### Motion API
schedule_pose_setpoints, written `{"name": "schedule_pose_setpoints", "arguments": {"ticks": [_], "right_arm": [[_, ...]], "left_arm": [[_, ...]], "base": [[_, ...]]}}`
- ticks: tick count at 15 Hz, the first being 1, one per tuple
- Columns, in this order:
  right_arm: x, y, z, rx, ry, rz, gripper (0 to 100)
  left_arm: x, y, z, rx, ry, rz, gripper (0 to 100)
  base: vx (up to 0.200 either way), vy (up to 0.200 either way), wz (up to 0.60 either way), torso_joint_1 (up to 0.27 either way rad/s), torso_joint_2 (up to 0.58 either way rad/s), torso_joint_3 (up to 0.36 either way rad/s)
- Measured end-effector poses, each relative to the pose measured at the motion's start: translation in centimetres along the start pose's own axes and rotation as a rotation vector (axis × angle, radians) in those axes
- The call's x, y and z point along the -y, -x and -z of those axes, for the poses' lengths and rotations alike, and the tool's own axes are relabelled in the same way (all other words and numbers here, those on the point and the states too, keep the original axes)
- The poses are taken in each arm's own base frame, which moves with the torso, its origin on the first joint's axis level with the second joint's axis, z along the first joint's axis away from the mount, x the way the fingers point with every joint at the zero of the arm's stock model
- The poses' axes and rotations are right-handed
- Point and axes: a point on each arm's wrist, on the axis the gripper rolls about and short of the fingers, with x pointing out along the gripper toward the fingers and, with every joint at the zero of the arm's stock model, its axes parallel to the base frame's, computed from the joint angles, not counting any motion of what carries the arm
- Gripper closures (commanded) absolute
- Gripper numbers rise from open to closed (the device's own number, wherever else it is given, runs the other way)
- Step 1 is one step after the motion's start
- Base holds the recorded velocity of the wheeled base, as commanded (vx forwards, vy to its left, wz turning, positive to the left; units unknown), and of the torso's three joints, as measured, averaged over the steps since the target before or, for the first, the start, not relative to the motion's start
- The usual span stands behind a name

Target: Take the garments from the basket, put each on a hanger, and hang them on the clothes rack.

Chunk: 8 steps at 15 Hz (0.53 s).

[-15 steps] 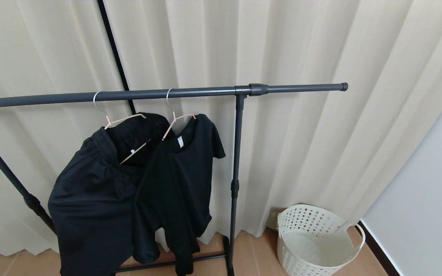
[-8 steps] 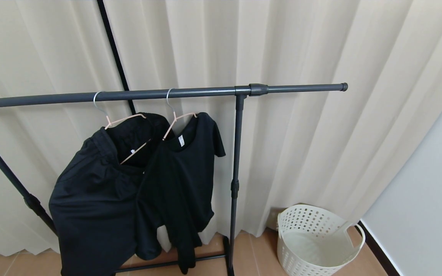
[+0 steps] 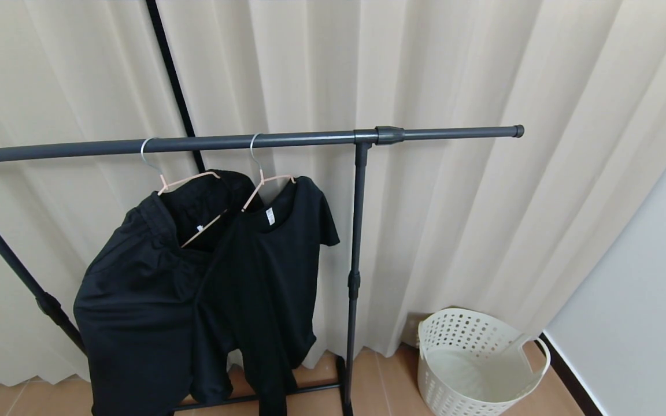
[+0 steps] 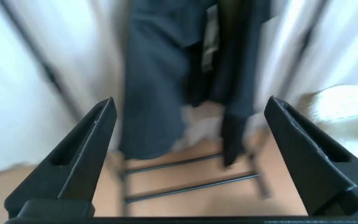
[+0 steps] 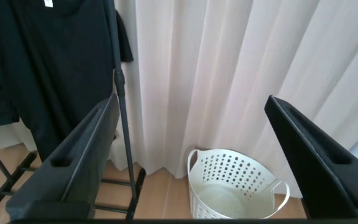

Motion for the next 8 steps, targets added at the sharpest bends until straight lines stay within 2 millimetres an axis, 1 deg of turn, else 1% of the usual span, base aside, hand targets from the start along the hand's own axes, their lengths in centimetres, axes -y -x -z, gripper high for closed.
{"name": "schedule_pose_setpoints", "arguments": {"ticks": [2, 6, 8], "right_arm": [[0.06, 0.04, 0.01, 0.003, -0.002, 0.027, 0], [0.10, 0.07, 0.02, 0.007, -0.010, 0.043, 0], [0.11, 0.07, 0.02, 0.007, -0.013, 0.046, 0]], "left_arm": [[-0.01, 0.00, 0.00, 0.030, 0.002, -0.009, 0], [-0.02, -0.02, 0.15, 0.030, 0.019, -0.012, 0], [-0.11, -0.04, 0.16, 0.032, 0.019, -0.058, 0]], "base": [[0.000, 0.000, 0.00, 0.000, 0.00, 0.000], [0.000, 0.000, 0.00, 0.000, 0.00, 0.000], [0.000, 0.000, 0.00, 0.000, 0.00, 0.000]]}}
